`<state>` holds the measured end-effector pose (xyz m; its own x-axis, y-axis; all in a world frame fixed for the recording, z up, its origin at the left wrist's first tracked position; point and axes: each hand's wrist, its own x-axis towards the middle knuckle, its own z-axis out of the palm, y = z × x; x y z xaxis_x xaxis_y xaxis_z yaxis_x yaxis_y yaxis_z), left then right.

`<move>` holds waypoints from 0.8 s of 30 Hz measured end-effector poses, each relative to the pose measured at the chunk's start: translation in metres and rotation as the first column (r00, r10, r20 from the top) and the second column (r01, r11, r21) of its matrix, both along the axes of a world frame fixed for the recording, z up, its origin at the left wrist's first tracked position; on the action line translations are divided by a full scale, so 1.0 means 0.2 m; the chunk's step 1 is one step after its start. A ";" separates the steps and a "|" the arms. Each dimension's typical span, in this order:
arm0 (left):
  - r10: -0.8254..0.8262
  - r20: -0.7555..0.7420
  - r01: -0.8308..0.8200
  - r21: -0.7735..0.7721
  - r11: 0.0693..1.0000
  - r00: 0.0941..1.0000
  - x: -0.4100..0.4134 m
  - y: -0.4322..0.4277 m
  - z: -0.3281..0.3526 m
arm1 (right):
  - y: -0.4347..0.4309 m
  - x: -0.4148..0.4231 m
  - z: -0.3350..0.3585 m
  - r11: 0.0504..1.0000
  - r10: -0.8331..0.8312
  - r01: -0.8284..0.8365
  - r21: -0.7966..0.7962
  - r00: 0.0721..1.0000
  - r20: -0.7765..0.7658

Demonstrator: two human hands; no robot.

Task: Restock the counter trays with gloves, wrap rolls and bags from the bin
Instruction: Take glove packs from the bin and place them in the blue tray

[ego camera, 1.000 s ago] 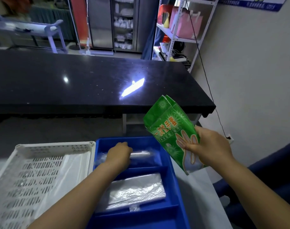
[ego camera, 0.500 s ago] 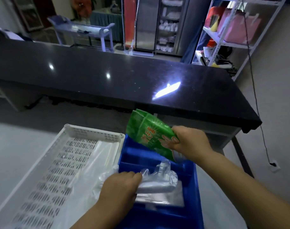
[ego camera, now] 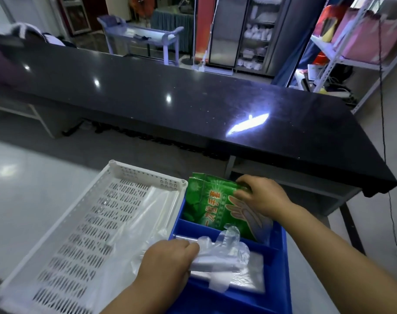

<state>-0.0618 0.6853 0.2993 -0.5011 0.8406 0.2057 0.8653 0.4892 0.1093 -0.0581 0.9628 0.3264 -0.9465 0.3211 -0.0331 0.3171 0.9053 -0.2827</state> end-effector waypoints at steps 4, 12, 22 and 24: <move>0.011 0.015 -0.011 -0.018 1.000 1.000 -0.02 0.02 0.02 | 0.00 0.01 -0.03 0.999 -0.037 0.037 0.008 0.999 0.021; 0.045 -0.046 -0.047 -0.041 0.998 0.998 -0.14 0.14 0.14 | -0.20 0.19 0.20 0.936 0.075 -0.231 -0.264 0.866 -0.494; -0.098 -0.060 0.100 0.028 0.995 0.993 -0.12 0.33 0.21 | -0.30 0.33 0.13 0.969 0.241 -0.231 0.087 0.961 -0.135; -0.048 -0.006 0.048 0.034 0.998 0.999 -0.17 0.32 0.22 | -0.24 0.35 0.14 0.992 0.129 -0.130 -0.006 0.989 -0.071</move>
